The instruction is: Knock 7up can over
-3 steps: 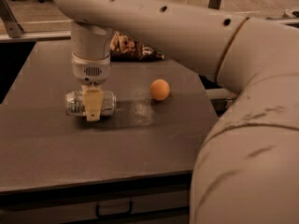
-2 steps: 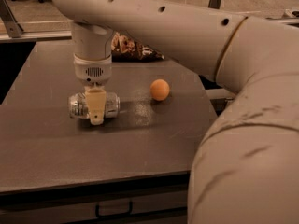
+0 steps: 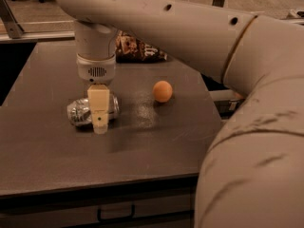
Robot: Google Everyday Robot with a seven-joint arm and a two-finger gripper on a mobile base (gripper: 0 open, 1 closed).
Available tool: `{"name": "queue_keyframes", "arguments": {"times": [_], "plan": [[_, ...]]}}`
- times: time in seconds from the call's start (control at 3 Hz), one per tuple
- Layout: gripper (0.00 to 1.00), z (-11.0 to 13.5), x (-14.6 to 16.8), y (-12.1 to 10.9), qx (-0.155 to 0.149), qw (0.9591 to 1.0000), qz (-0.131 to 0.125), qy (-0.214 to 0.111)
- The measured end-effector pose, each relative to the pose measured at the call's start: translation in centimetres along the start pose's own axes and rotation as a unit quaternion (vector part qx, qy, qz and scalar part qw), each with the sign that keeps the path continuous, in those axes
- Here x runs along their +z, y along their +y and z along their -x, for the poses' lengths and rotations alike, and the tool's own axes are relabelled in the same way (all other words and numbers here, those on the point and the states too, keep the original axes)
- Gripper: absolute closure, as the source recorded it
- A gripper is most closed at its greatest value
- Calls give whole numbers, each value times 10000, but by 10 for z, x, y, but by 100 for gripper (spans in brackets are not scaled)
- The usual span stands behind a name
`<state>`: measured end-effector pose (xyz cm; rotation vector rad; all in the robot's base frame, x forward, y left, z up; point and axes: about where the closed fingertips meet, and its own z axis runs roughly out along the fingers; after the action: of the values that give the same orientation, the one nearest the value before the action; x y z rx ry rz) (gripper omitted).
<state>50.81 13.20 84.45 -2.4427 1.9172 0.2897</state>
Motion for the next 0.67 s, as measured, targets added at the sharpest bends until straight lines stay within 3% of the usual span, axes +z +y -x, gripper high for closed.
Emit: {"name": "queue_keyframes", "arguments": {"times": [0.67], "plan": [[0,-16,-21,1,479,9973,-226,-514]]}}
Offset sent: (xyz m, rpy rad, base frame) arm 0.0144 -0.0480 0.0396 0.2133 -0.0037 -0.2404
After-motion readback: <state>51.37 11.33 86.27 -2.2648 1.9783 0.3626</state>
